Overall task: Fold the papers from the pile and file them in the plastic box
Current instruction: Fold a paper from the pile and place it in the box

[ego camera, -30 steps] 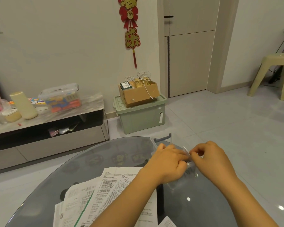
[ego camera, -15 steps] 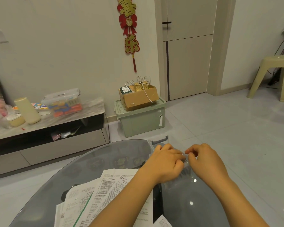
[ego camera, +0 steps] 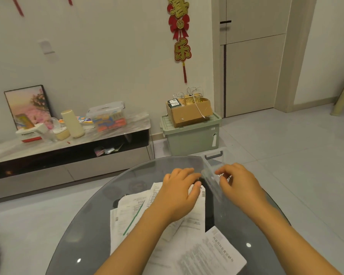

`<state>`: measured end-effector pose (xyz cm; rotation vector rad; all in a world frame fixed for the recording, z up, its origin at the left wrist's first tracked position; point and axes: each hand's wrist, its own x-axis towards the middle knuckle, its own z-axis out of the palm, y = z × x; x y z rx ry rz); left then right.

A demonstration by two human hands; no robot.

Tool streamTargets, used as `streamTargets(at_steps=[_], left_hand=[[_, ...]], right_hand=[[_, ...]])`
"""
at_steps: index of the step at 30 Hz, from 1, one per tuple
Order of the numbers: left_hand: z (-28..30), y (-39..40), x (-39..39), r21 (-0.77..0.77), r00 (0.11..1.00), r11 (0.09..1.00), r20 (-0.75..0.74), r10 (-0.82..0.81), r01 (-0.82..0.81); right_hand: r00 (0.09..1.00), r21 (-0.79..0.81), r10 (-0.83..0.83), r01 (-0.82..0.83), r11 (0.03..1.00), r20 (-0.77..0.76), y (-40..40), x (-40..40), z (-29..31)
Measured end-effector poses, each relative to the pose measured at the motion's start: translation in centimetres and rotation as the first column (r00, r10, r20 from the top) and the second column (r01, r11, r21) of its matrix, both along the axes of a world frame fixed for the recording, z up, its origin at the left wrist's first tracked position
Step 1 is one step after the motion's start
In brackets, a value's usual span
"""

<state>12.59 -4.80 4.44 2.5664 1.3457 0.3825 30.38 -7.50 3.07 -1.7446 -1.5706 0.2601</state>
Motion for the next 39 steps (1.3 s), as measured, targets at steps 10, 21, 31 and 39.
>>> streamTargets(at_steps=[10, 21, 31, 39], left_hand=[[-4.3, -5.7, -8.4, -0.125, 0.978, 0.971, -0.072, 0.194, -0.202], [-7.2, -4.6, -10.9, -0.211, 0.984, 0.961, -0.021, 0.177, -0.178], [-7.7, -4.0, -10.2, -0.037, 0.99, 0.99, 0.011, 0.137, -0.137], [-7.2, -4.3, -10.9, -0.048, 0.987, 0.995, 0.131, 0.096, -0.091]], right_hand=[[0.96, -0.098, 0.249, -0.238, 0.966, 0.127, -2.2, -4.6, -1.8], [0.852, -0.248, 0.47, -0.416, 0.875, 0.231, -3.3, -7.4, -4.3], [0.753, -0.333, 0.546, -0.441, 0.833, 0.367, -2.6, -8.0, -6.0], [0.808, -0.226, 0.496, -0.444, 0.867, 0.317, -2.3, -7.8, -5.5]])
